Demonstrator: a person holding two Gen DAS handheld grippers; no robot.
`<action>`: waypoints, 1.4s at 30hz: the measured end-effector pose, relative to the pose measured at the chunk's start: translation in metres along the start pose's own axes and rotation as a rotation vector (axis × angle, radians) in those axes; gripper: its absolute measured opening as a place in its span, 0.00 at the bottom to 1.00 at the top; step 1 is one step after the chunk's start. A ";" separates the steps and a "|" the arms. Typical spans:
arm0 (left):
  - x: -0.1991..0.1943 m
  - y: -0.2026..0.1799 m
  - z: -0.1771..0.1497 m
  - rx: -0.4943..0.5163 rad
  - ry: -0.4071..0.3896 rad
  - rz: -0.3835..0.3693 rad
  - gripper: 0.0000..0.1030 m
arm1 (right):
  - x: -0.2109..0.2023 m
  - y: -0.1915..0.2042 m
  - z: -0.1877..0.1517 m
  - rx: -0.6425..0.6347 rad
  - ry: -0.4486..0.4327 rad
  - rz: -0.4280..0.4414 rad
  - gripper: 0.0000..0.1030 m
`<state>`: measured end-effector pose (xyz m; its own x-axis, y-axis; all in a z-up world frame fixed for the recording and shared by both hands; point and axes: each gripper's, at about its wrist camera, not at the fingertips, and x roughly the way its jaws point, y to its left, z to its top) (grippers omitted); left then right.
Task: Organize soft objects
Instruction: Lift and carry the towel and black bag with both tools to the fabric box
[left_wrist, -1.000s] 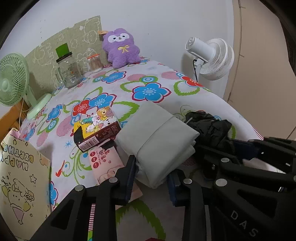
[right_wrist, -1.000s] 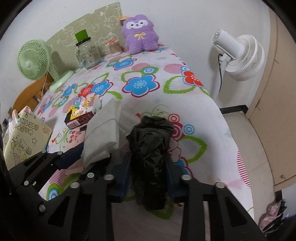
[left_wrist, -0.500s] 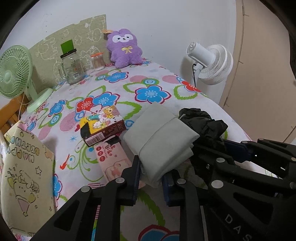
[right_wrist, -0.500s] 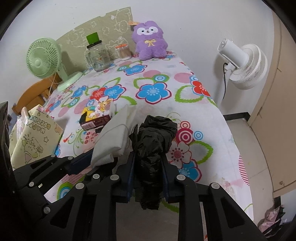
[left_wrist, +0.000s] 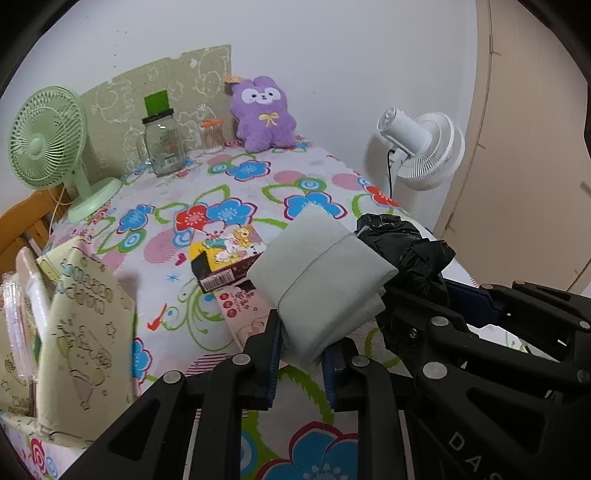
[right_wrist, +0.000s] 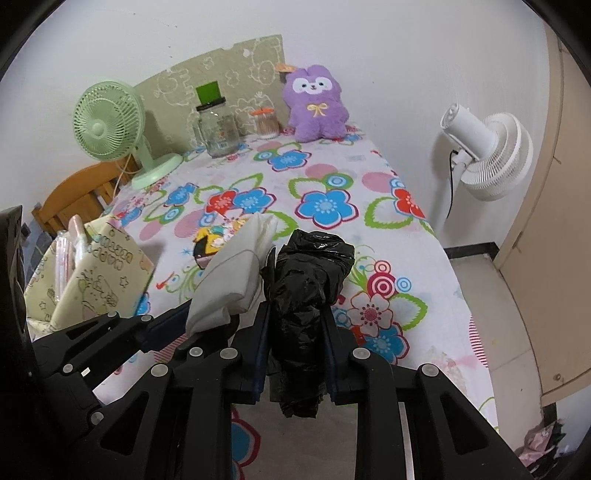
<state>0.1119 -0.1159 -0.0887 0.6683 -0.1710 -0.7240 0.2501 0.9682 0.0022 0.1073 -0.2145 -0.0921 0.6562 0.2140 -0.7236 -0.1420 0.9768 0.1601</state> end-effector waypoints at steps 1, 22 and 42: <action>-0.002 0.001 0.001 -0.001 -0.005 0.000 0.17 | -0.003 0.002 0.001 -0.003 -0.005 0.000 0.27; -0.076 0.014 0.009 0.000 -0.124 0.008 0.17 | -0.076 0.038 0.010 -0.045 -0.130 -0.019 0.27; -0.116 0.027 0.007 -0.016 -0.185 0.011 0.17 | -0.115 0.063 0.010 -0.061 -0.204 -0.027 0.27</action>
<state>0.0455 -0.0706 0.0002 0.7890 -0.1896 -0.5844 0.2316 0.9728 -0.0029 0.0301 -0.1780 0.0077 0.7960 0.1892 -0.5749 -0.1633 0.9818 0.0970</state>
